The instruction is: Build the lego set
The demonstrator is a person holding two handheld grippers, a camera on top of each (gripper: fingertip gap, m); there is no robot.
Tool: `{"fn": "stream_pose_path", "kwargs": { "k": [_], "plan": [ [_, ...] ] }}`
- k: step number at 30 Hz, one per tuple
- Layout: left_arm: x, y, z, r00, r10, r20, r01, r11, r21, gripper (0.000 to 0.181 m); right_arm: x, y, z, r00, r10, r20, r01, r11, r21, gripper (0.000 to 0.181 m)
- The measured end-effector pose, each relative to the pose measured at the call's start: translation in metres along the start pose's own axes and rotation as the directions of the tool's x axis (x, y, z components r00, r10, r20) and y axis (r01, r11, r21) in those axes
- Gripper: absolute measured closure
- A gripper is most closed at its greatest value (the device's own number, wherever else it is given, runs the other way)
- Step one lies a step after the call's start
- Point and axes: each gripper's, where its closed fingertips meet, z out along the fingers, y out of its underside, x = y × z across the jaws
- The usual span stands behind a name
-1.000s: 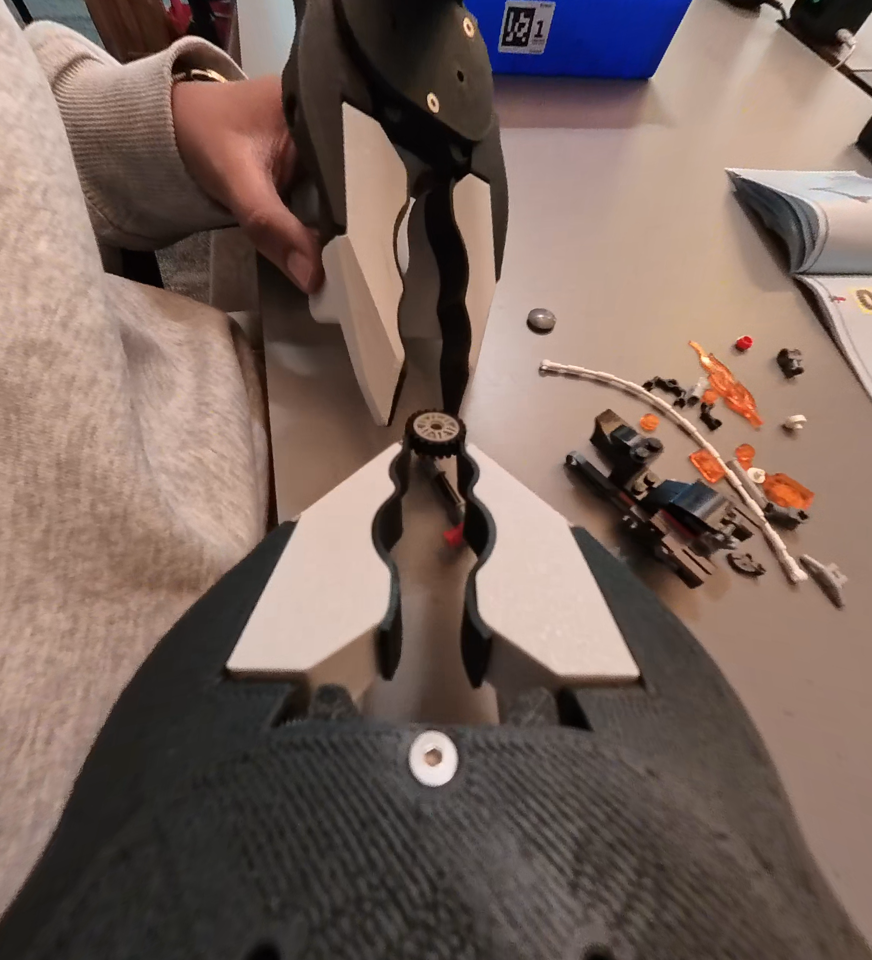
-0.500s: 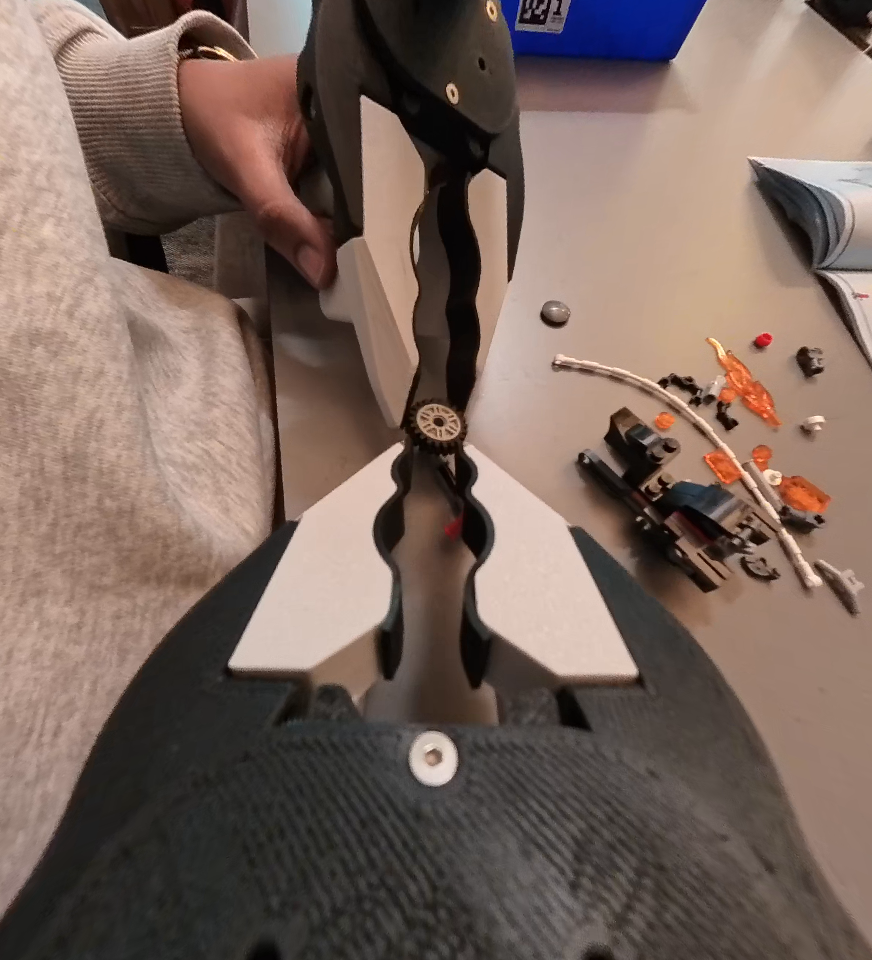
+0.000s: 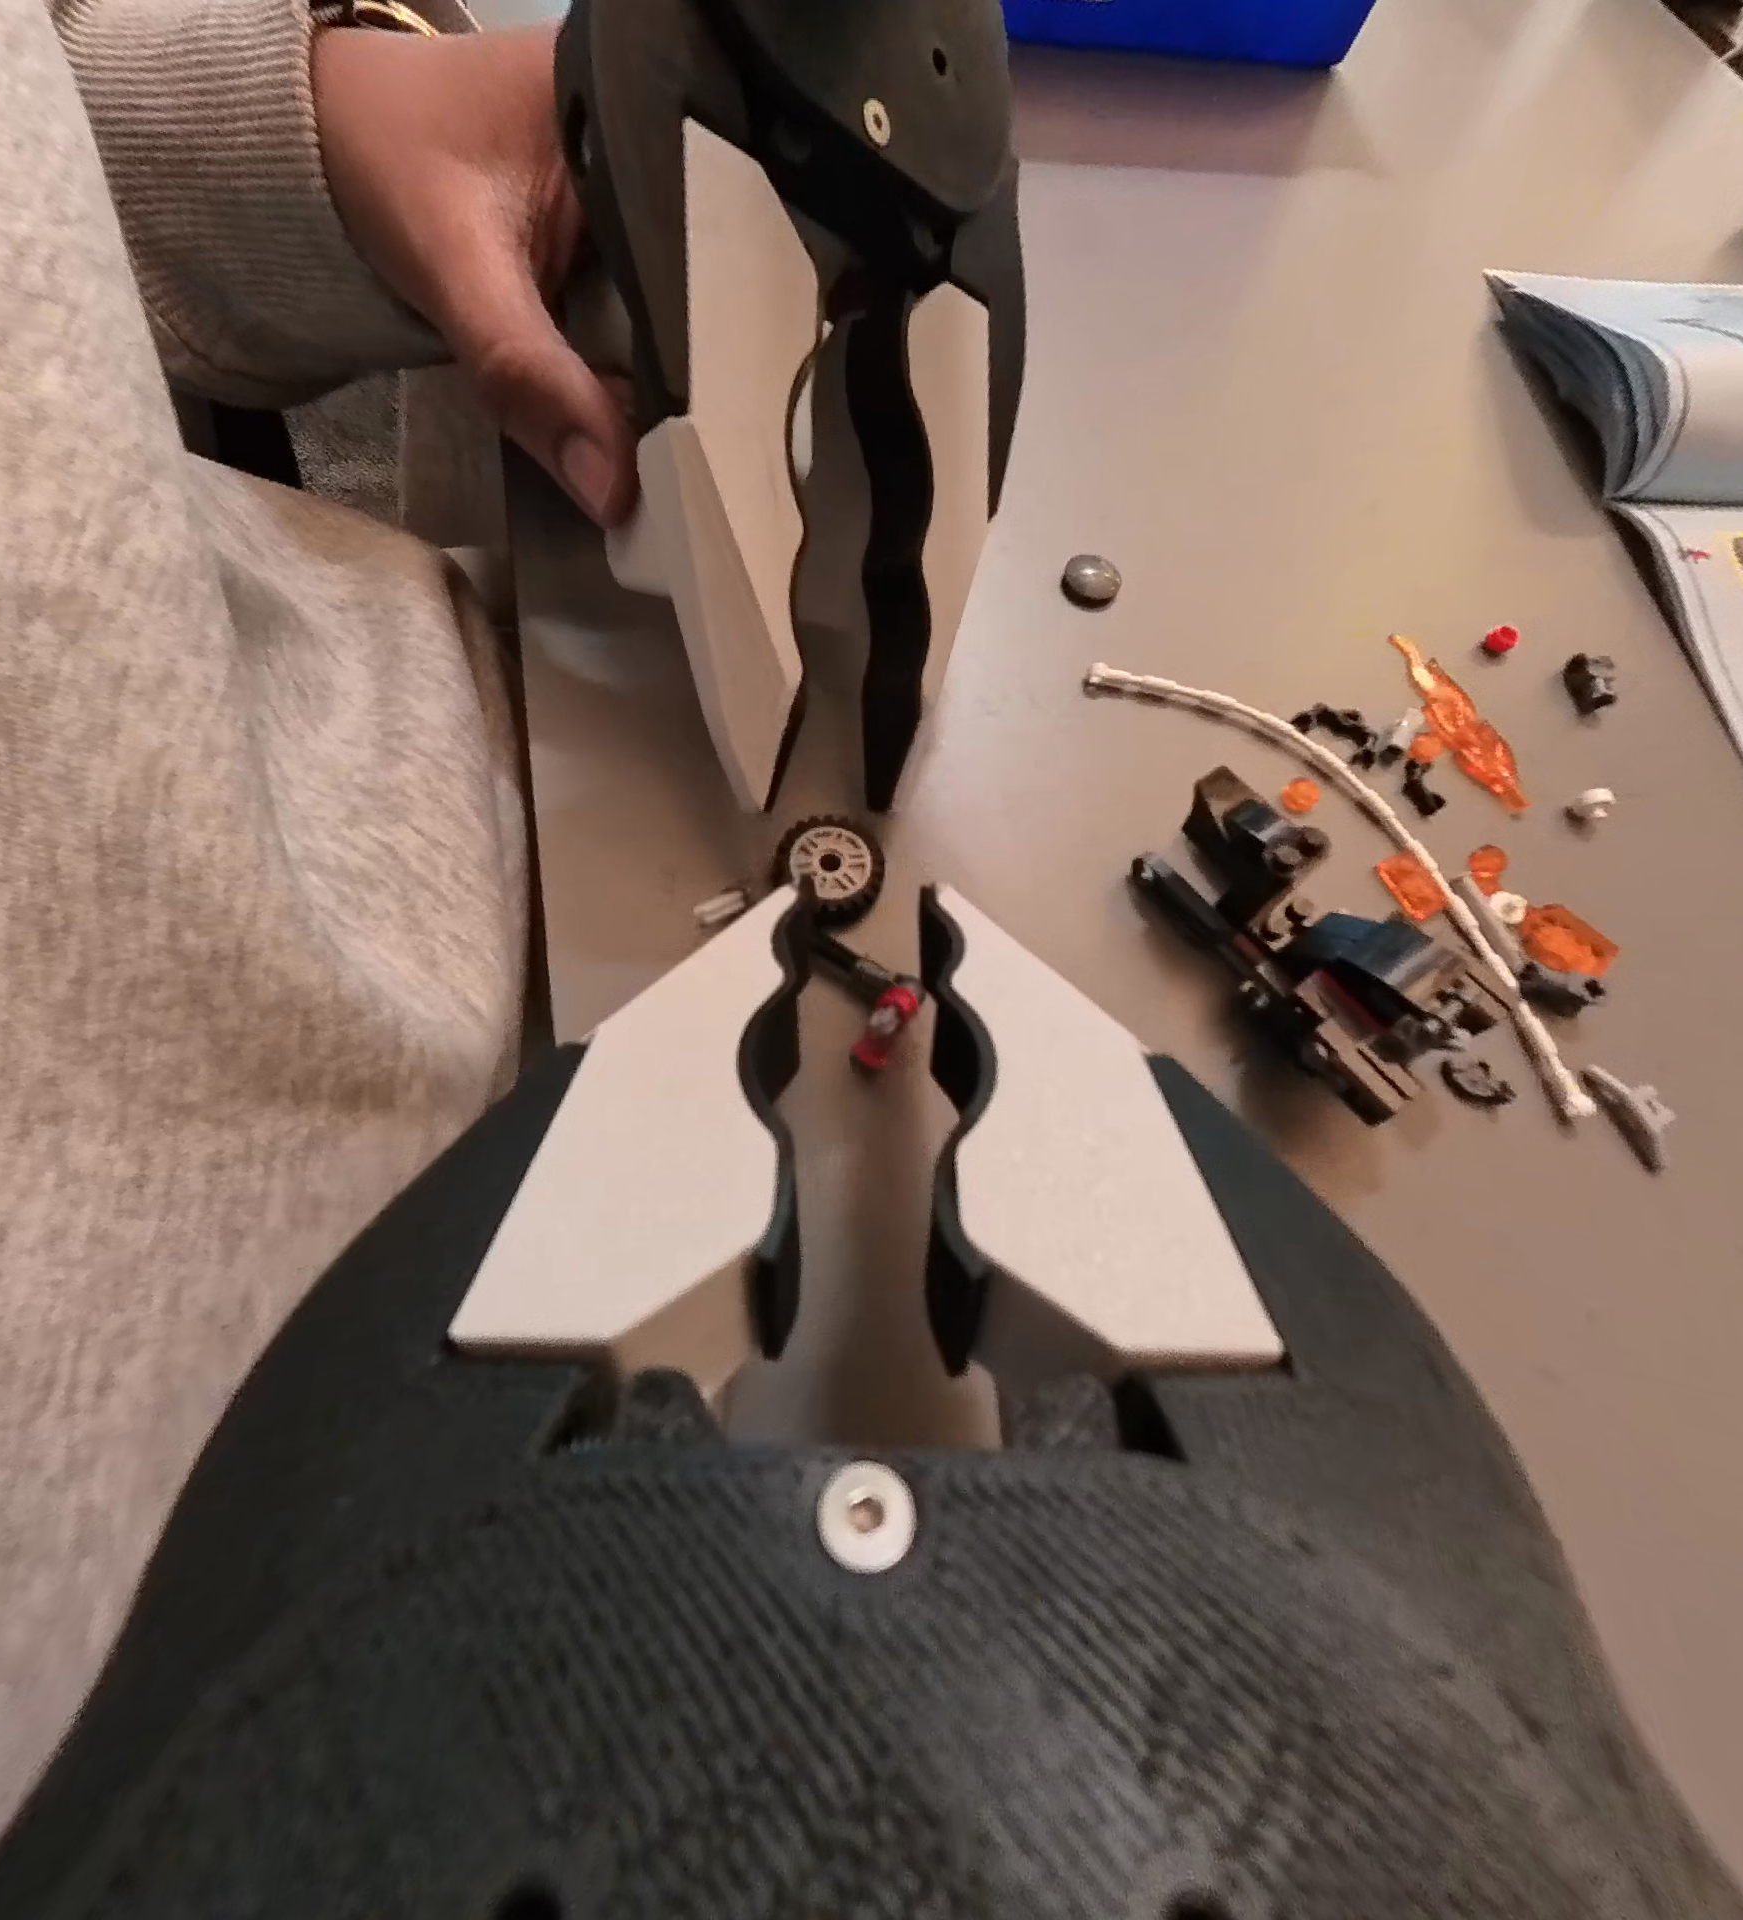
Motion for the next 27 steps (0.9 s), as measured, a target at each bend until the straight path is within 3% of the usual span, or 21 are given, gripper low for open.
{"fn": "stream_pose_path", "kwargs": {
  "k": [11,22,27],
  "plan": [
    [-0.006,0.005,0.01,0.988,0.101,0.118,-0.092,0.993,-0.072,0.153,0.0,0.024,-0.004,0.997,0.057,0.054,-0.052,0.995,-0.09,0.144],
    [-0.008,0.004,0.011,0.98,0.124,0.153,-0.113,0.99,-0.08,0.158,-0.001,0.024,0.002,0.998,0.05,0.045,-0.044,0.993,-0.111,0.155],
    [-0.001,-0.002,0.007,0.982,0.142,0.121,-0.14,0.99,-0.028,0.155,0.006,0.027,0.0,0.996,0.088,0.022,-0.085,0.989,-0.119,0.168]
  ]
}}
